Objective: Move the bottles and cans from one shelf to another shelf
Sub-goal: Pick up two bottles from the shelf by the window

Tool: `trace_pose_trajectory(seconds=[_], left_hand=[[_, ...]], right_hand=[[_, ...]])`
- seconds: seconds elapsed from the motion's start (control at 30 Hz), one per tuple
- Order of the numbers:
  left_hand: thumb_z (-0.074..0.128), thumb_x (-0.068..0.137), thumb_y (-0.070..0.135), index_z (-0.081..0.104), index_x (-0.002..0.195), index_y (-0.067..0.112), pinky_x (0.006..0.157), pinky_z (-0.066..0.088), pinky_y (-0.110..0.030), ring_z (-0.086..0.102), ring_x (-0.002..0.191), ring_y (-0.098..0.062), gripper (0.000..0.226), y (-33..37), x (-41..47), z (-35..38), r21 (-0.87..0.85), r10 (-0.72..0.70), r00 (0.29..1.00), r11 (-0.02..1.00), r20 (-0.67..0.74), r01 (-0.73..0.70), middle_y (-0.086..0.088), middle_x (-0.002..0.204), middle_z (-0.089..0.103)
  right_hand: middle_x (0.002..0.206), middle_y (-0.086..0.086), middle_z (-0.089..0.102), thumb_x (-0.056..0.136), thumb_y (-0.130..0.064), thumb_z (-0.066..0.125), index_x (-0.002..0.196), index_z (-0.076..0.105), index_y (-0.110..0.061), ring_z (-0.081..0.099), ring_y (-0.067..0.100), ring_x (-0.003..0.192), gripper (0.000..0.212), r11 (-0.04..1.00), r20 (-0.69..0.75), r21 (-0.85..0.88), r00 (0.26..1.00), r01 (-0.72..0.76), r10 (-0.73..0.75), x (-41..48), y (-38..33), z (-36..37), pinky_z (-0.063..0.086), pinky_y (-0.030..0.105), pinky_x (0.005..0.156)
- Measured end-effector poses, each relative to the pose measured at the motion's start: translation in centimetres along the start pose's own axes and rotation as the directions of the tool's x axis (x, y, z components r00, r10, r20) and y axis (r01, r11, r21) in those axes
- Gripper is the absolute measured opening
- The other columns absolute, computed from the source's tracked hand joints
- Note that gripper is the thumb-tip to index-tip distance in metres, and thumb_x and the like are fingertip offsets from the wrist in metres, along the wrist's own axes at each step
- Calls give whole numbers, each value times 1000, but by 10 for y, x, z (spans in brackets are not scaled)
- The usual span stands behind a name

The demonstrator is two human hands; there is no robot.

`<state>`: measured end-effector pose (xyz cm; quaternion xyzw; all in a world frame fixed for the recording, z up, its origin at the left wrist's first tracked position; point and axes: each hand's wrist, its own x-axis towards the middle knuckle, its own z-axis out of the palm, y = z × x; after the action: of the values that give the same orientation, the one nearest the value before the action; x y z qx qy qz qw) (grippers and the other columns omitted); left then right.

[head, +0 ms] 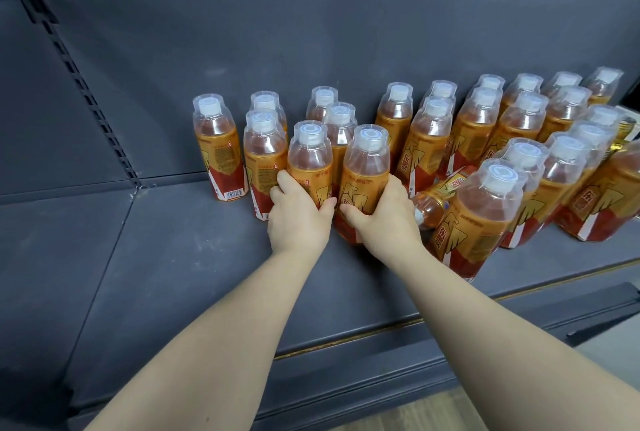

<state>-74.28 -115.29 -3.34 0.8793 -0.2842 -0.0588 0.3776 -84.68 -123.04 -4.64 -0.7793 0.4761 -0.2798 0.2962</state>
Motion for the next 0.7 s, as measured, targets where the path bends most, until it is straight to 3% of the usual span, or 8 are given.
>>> trace_pose_trajectory(seconds=[0.37, 0.53, 0.7], left_hand=[[75, 84, 45, 31, 142, 12, 97, 46, -46, 52, 124, -35, 80, -7, -7, -12, -141, -5, 1000, 990, -5, 4, -10, 138, 49], [75, 83, 45, 35, 136, 15, 96, 48, -46, 55, 121, -33, 73, -13, -25, -28, -139, 8, 999, 990, -37, -13, -7, 135, 52], [75, 84, 45, 33, 140, 18, 93, 51, -43, 56, 122, -31, 75, -19, -47, -45, -117, -11, 997, 993, -75, 2, -6, 137, 51]], right_hand=[[126, 1, 59, 74, -53, 78, 131, 36, -22, 56, 28, 119, 77, 998, -6, 62, 1000, 17, -17, -8, -4, -7, 53, 51, 95], [130, -2, 58, 81, -44, 79, 135, 37, -22, 59, 23, 118, 72, 990, 24, 127, 997, 68, -72, -28, -5, -11, 53, 39, 96], [128, -4, 58, 81, -47, 77, 133, 38, -24, 60, 21, 116, 70, 981, 41, 152, 991, 122, -130, -47, -12, -14, 54, 41, 95]])
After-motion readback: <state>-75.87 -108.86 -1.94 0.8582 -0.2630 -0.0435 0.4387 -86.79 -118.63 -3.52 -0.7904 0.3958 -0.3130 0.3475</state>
